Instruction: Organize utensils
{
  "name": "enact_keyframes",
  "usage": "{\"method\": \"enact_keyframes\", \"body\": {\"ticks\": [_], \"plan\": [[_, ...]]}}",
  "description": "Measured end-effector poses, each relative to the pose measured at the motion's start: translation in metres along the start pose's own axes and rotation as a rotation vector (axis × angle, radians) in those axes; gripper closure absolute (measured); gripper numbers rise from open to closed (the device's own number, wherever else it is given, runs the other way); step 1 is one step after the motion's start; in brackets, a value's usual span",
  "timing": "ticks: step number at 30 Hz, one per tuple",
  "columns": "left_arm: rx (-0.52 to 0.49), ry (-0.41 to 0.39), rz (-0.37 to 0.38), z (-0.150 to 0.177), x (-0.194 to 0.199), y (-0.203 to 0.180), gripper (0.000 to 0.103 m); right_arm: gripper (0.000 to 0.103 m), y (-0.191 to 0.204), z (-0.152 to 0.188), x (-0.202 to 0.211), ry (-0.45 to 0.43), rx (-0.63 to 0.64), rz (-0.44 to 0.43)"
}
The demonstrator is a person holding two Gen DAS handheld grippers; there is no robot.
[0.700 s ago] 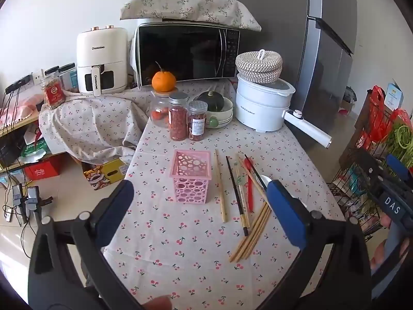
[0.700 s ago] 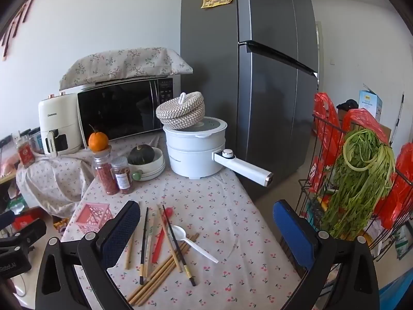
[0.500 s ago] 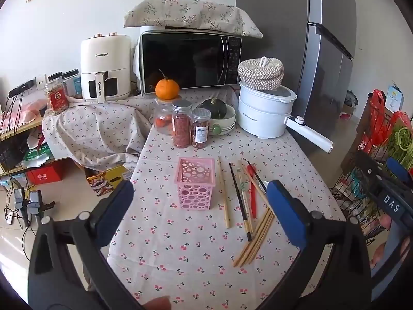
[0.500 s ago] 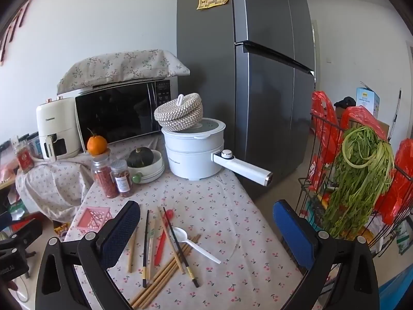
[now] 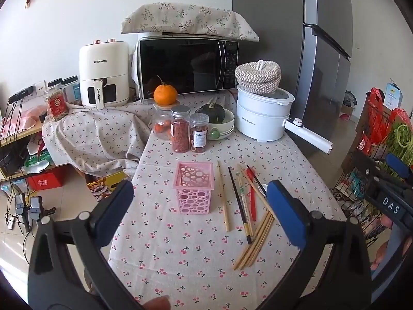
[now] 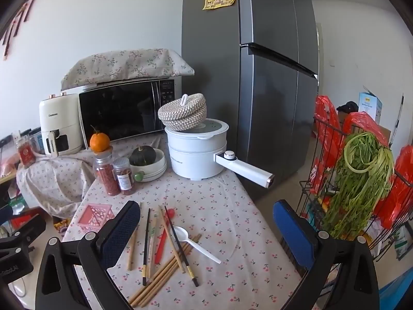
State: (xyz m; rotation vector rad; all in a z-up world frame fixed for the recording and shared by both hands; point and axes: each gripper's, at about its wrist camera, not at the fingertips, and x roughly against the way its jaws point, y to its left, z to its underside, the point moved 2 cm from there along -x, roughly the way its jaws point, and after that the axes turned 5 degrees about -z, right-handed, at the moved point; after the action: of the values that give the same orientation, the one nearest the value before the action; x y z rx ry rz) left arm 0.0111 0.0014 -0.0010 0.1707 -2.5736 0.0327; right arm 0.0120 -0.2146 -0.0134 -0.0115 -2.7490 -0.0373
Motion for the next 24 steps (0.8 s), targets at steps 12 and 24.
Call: {"method": "enact_keyframes", "body": {"ticks": [12, 24], "plan": [[-0.002, -0.002, 0.006, 0.0018, -0.0011, -0.001, 0.001, 0.0, 0.0003, 0.0007, -0.0013, 0.003, 0.001, -0.003], [0.0, -0.004, 0.01, 0.0043, 0.0003, -0.0024, 0.001, 0.0, 0.0002, 0.003, -0.0018, 0.0, 0.0, -0.002]]}}
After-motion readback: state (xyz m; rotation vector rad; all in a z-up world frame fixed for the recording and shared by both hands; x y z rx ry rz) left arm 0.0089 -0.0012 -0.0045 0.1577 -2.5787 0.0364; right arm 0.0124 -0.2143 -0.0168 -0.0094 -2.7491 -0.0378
